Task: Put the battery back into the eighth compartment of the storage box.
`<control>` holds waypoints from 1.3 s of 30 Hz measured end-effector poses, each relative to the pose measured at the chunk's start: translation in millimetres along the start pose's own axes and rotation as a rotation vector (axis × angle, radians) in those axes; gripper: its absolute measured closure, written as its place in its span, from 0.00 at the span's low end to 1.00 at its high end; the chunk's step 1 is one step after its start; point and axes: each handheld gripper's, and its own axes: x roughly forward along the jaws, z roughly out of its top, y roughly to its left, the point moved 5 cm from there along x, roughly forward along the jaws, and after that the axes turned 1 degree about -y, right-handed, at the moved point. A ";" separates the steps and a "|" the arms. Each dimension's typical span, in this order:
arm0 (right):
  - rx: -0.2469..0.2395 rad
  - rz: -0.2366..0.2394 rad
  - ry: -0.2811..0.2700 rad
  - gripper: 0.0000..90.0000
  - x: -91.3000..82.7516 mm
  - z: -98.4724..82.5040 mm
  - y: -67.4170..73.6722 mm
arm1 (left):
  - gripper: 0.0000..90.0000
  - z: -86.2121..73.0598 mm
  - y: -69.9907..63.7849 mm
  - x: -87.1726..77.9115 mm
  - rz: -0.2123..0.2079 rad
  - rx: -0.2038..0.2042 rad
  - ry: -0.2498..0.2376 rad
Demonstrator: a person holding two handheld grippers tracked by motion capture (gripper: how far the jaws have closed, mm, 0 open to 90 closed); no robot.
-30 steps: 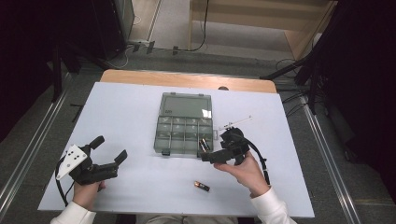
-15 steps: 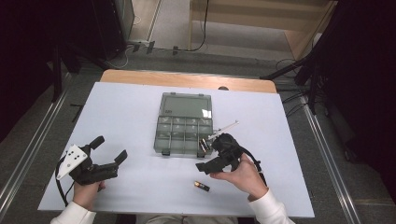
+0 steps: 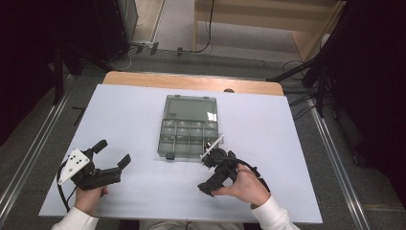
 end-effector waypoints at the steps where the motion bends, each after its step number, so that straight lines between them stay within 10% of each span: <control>1: -0.014 0.002 0.013 0.03 2.2 -0.5 1.5 | 0.01 0.0 0.0 0.0 0.000 0.001 0.000; 15: -0.098 -0.030 0.156 0.29 20.2 -6.8 9.2 | 0.01 0.1 0.1 -0.3 0.000 -0.001 0.000; 25: -0.141 -0.046 0.214 0.86 27.1 -9.4 18.5 | 0.01 0.3 -0.1 -0.5 0.000 -0.001 -0.003; 39: -0.082 -0.002 0.176 0.87 15.2 -6.3 14.7 | 0.01 0.6 0.0 -0.2 0.000 -0.003 -0.006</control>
